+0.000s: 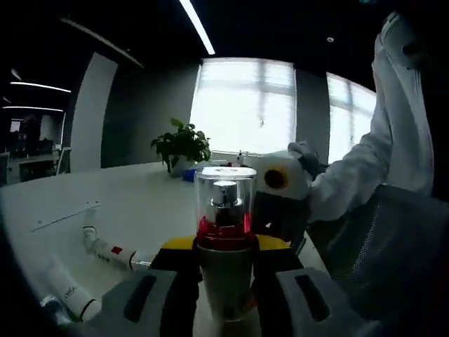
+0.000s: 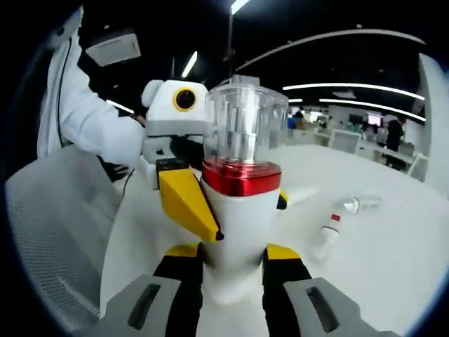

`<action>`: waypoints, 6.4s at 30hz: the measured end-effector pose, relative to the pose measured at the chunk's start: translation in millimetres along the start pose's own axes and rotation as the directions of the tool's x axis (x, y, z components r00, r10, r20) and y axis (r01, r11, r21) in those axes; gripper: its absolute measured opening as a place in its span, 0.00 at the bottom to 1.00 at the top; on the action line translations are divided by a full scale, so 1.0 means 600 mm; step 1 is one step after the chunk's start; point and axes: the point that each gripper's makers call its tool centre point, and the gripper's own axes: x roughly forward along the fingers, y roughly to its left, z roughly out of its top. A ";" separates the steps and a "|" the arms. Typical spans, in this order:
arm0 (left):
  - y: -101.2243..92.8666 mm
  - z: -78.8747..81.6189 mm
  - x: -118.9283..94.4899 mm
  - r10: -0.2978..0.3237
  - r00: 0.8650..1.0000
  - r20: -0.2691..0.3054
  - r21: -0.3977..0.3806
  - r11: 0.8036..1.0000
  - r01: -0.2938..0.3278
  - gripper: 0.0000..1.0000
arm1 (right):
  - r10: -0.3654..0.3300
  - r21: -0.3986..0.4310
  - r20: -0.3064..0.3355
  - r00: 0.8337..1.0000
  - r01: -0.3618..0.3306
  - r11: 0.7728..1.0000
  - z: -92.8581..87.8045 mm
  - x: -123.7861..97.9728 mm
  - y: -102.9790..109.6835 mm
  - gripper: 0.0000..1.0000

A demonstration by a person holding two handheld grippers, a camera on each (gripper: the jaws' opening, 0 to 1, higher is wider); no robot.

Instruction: Arrange the skincare products in the storage area until every visible bottle or jar stands upright without overlapping.

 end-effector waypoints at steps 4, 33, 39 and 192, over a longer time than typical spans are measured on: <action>0.006 0.001 0.019 0.008 1.000 -0.011 0.027 1.000 -0.008 0.24 | -0.032 -0.019 -0.013 0.999 0.032 0.999 -0.002 -0.005 -0.020 0.25; 0.073 0.007 0.049 0.035 0.999 -0.018 0.026 0.999 -0.035 0.25 | -0.091 -0.033 -0.028 0.995 0.090 0.995 -0.007 0.008 -0.104 0.26; 0.078 0.030 0.050 0.048 0.998 0.037 -0.010 0.999 -0.048 0.28 | -0.095 -0.022 -0.029 0.995 0.095 0.995 -0.010 0.007 -0.109 0.26; -0.017 0.014 -0.452 0.562 0.773 -0.294 -0.107 0.785 -0.611 1.00 | -0.336 0.101 -0.157 0.929 0.353 0.930 0.099 -0.113 0.092 0.99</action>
